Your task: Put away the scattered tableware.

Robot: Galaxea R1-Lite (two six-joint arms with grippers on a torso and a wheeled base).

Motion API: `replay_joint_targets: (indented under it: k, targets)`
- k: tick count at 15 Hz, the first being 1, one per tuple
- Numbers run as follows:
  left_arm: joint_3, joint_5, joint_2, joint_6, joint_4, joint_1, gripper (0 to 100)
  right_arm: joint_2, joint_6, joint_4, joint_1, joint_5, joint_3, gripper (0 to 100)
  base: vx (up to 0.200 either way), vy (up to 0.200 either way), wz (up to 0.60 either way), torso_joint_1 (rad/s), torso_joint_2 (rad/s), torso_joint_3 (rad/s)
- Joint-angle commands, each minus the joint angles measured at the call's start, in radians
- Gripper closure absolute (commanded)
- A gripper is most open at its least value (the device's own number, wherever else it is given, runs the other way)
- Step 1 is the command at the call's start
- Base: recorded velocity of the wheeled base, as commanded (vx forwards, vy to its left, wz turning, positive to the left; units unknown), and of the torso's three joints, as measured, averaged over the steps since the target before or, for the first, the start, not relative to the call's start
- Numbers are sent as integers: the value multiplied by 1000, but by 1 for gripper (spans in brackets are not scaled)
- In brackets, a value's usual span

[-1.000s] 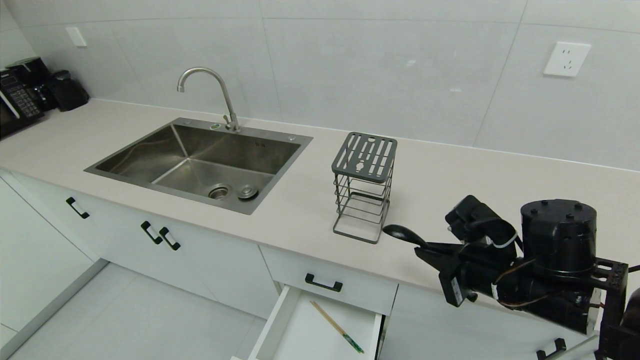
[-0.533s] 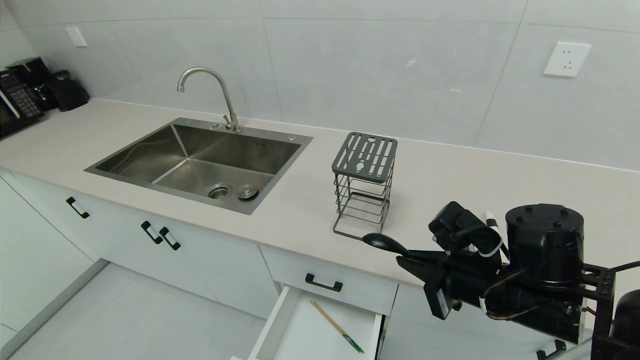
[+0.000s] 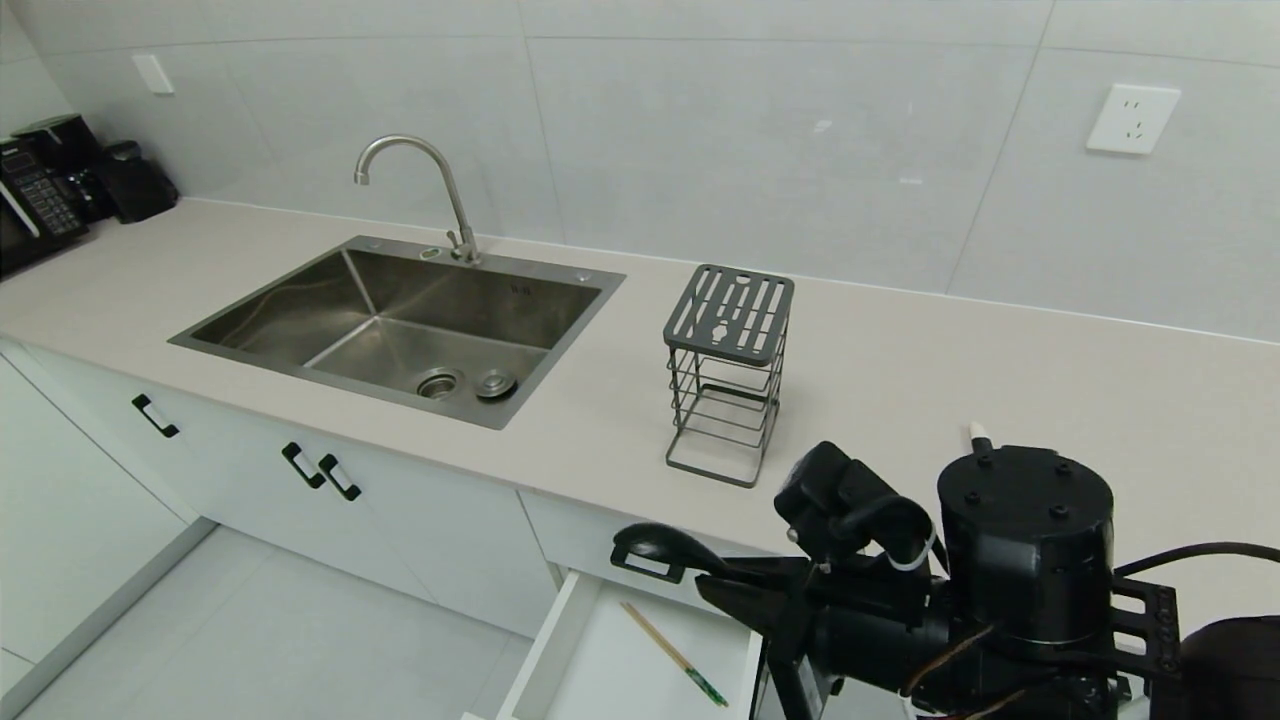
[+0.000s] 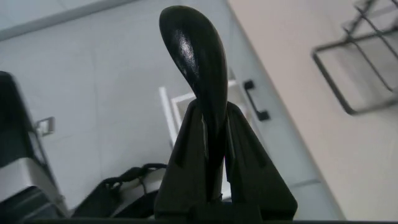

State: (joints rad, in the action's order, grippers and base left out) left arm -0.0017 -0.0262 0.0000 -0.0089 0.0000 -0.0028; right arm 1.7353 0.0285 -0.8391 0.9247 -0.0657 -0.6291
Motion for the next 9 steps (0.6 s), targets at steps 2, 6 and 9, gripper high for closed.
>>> replay_joint_targets:
  k: [2,6,9]
  targets:
    - [0,0,0,0,0,0,0,44,-137,-5,43,41,-81,100,0,0,0,0,0,0]
    - [0,0,0,0,0,0,0,124,-179,-5,51,44,-162,100,0,0,0,0,0,0]
    - [0,0,0,0,0,0,0,159,-142,-5,48,14,-192,100,0,0,0,0,0,0]
